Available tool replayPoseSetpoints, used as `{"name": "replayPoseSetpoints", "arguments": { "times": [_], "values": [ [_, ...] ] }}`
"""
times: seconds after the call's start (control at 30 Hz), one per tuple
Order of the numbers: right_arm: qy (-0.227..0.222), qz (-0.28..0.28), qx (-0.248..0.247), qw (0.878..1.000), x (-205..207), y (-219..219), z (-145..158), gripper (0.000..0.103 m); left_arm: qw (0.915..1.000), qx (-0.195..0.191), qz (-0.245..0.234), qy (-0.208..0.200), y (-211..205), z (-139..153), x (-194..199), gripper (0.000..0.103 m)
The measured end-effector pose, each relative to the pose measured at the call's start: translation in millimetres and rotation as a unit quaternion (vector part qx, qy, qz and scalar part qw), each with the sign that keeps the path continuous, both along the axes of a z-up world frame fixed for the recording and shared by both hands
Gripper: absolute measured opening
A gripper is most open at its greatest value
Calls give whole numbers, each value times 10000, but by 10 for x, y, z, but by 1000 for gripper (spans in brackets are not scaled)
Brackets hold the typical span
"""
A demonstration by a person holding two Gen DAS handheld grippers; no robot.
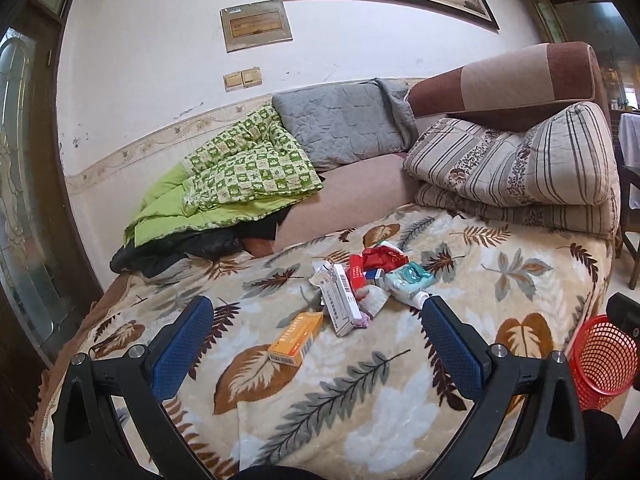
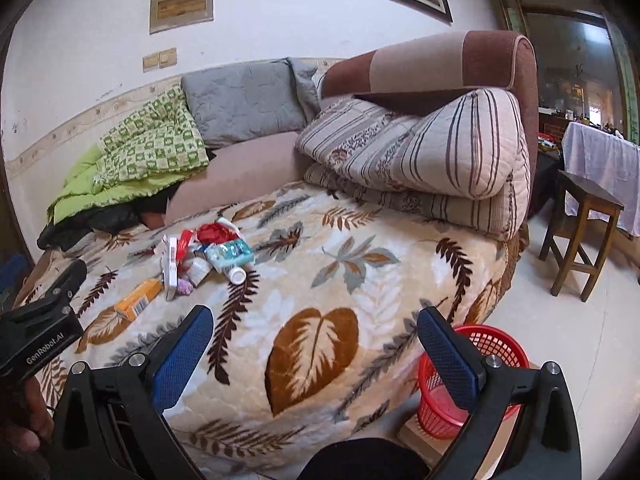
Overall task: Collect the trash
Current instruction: 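Move both tools toward the pile of trash on the blanket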
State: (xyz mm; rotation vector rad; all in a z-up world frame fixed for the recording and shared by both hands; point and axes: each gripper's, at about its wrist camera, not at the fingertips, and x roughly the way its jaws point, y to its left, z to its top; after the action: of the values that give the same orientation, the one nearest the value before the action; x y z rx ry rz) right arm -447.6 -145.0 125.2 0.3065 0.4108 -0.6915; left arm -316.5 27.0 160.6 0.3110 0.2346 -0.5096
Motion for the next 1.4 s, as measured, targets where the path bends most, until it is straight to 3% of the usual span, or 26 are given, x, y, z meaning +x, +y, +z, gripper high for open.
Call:
{"name": "replayPoseSetpoints", "arguments": {
  "times": [1.4],
  "values": [
    [611,194,-1,9979,202,145,-297,103,9986,221,15,482,-50,-282,176,103]
  ]
}}
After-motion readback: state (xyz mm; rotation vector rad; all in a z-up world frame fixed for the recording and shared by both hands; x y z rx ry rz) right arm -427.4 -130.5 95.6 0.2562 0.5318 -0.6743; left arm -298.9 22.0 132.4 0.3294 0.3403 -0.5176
